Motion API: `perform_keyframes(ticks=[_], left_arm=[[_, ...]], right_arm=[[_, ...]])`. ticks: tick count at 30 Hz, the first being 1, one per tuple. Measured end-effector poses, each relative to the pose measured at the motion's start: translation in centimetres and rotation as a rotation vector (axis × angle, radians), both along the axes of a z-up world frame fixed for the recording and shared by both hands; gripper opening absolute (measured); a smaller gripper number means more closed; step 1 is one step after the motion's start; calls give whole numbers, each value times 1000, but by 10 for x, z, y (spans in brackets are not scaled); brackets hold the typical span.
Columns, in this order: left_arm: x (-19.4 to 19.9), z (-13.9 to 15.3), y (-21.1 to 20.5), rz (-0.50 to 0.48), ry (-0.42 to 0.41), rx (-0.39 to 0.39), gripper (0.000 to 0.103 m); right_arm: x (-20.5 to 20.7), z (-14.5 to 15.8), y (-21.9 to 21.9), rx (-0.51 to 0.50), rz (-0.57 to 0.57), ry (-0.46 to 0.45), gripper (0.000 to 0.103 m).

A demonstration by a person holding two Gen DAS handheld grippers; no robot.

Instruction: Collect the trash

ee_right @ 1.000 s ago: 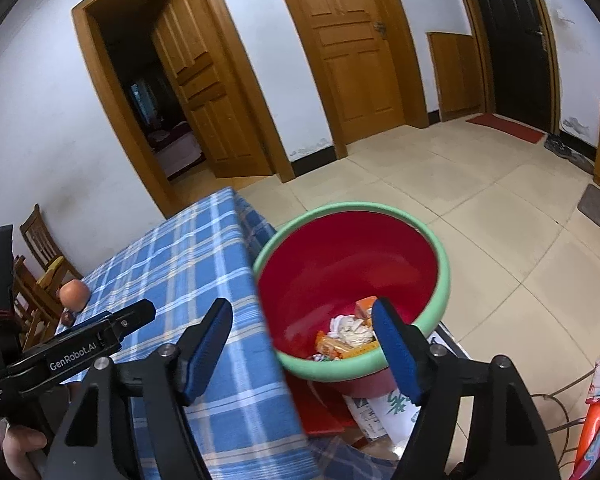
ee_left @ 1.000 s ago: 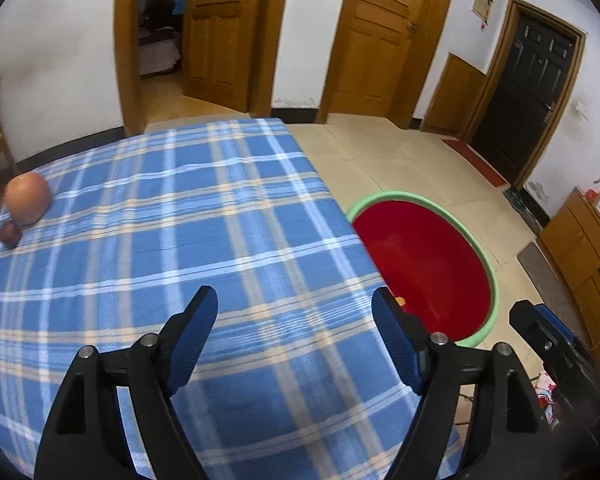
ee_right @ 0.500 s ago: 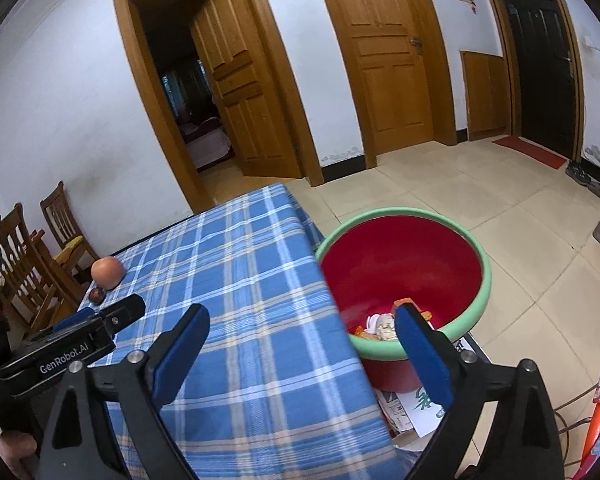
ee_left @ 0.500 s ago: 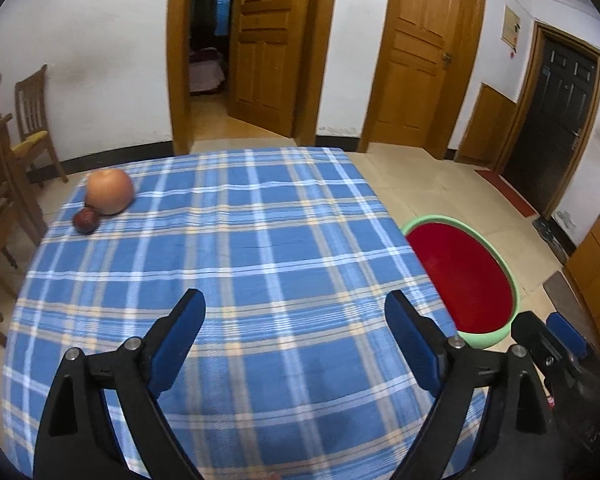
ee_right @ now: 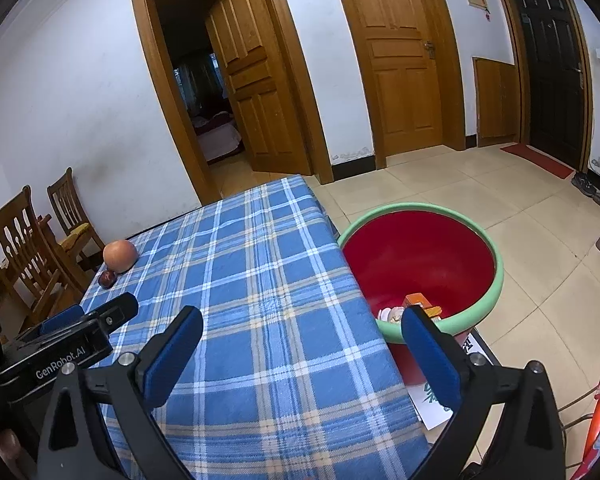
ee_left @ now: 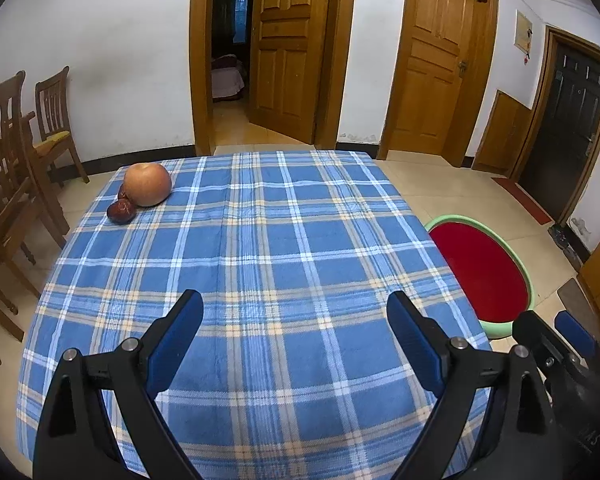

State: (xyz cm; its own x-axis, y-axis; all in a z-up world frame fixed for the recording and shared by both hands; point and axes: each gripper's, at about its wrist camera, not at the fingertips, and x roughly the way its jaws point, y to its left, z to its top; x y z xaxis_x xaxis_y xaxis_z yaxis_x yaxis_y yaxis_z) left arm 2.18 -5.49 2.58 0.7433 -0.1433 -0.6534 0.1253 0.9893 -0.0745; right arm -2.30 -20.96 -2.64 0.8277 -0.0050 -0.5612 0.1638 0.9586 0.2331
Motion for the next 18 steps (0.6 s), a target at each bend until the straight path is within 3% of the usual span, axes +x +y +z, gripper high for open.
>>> perform_keyframes(ticks=[18], left_arm=[[-1,-1,6,15,-9,-7,92]], right_arm=[[0,-1,3,-3,1,3,101]])
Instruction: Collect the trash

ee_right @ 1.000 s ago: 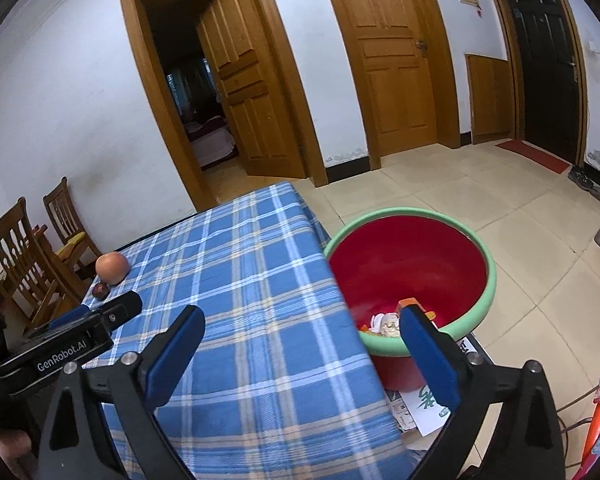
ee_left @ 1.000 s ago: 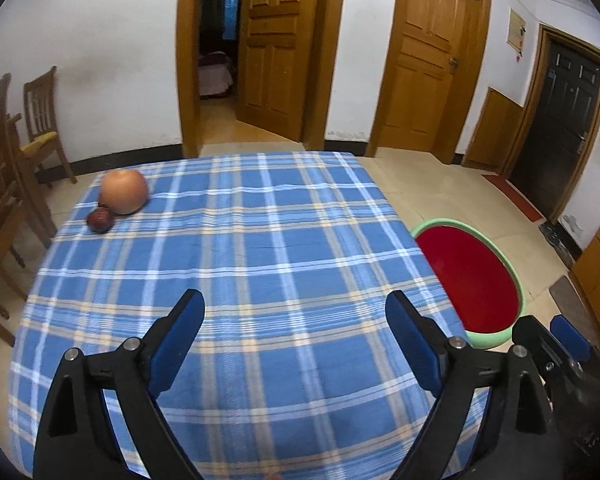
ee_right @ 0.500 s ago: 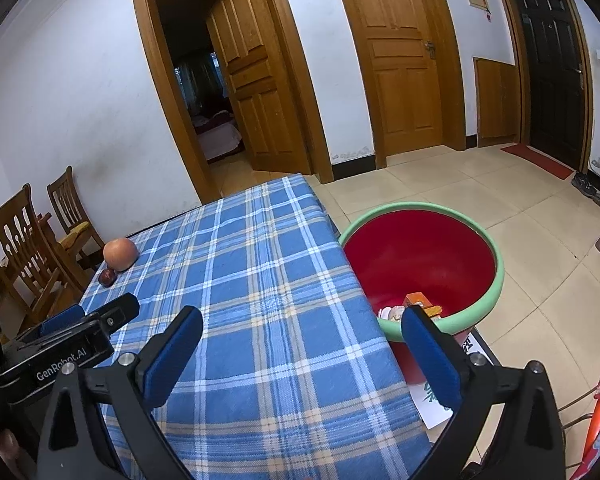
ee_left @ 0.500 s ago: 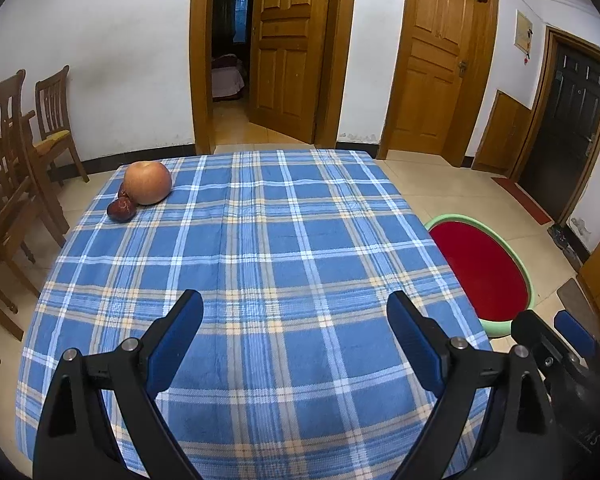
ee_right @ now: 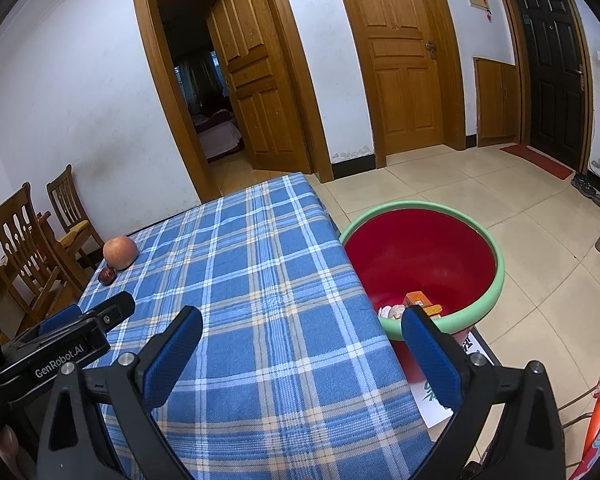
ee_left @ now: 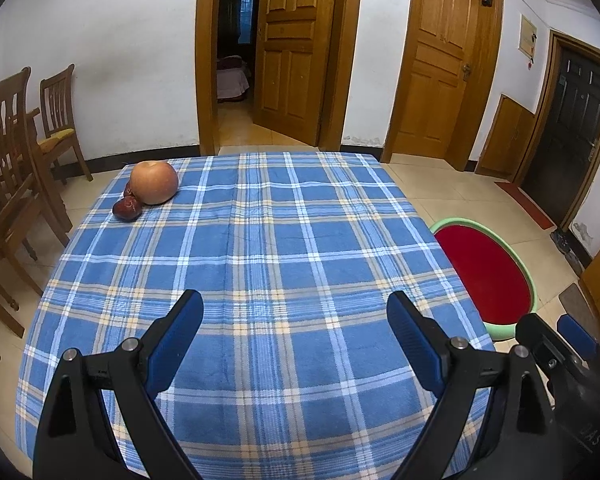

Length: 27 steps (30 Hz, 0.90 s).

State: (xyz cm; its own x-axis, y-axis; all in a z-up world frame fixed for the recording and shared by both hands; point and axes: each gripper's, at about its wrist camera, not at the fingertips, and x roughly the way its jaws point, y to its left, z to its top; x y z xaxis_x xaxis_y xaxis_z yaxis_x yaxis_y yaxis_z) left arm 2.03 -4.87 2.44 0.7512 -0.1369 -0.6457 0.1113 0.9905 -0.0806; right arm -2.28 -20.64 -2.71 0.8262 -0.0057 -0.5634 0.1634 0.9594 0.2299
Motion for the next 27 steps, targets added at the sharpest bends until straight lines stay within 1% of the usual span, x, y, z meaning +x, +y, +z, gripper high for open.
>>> perform_keyframes(ticks=[27], left_arm=[[1,2,1,-2,-2,0,92]], right_arm=[[-1,0,-1,-1,-1,-1,102]])
